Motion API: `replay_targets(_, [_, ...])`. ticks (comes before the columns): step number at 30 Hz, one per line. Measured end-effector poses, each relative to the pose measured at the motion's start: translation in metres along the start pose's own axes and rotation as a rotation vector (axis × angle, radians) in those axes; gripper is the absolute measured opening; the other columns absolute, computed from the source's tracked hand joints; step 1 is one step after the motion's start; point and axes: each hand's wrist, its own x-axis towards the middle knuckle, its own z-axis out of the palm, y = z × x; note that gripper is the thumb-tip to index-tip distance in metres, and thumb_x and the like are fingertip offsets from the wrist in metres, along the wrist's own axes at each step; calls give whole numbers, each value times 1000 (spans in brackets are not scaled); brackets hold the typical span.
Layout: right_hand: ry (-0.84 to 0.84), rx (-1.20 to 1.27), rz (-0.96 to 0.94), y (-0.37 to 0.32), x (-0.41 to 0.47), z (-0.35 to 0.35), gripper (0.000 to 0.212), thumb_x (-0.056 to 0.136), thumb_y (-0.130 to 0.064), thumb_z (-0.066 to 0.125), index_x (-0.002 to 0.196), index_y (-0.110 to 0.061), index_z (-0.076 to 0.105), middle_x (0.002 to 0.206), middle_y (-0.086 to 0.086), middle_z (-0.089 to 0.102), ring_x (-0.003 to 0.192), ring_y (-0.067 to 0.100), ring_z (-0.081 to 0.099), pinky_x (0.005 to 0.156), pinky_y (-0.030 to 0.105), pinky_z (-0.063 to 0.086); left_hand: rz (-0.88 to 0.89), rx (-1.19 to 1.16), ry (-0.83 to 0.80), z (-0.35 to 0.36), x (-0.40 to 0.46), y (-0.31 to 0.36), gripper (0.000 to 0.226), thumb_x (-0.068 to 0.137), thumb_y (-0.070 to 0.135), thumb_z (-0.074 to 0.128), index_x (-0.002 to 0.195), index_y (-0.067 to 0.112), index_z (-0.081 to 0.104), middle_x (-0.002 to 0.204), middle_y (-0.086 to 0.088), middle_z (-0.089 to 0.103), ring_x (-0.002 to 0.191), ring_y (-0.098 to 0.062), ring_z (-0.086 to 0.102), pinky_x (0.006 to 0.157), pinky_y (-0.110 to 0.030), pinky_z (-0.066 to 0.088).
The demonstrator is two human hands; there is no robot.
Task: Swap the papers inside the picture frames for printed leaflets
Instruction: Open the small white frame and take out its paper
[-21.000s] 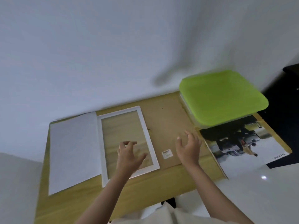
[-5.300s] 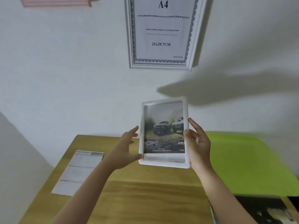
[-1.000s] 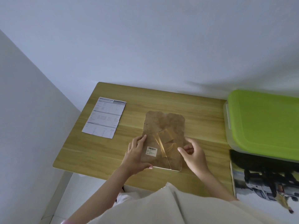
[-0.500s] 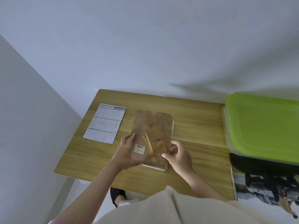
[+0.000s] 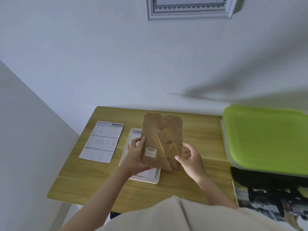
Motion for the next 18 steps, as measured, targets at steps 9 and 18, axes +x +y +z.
replay_targets(9, [173,-71,129,51,-3,-83,55,81,-5,68,133,-14,51,94,-1,53,73,12,54,66,14,42,19,-10,-160,80,26,68,90,61,25,83,135,3,37,140,-6,29,128,-21,35,104,-26,36])
replay_targets(18, [125,-235,111,73,0,-96,54,83,-15,68,134,-12,49,105,5,55,78,6,52,68,13,39,-3,117,-165,108,34,75,68,61,31,81,120,8,54,133,-3,37,118,-21,45,97,-28,43])
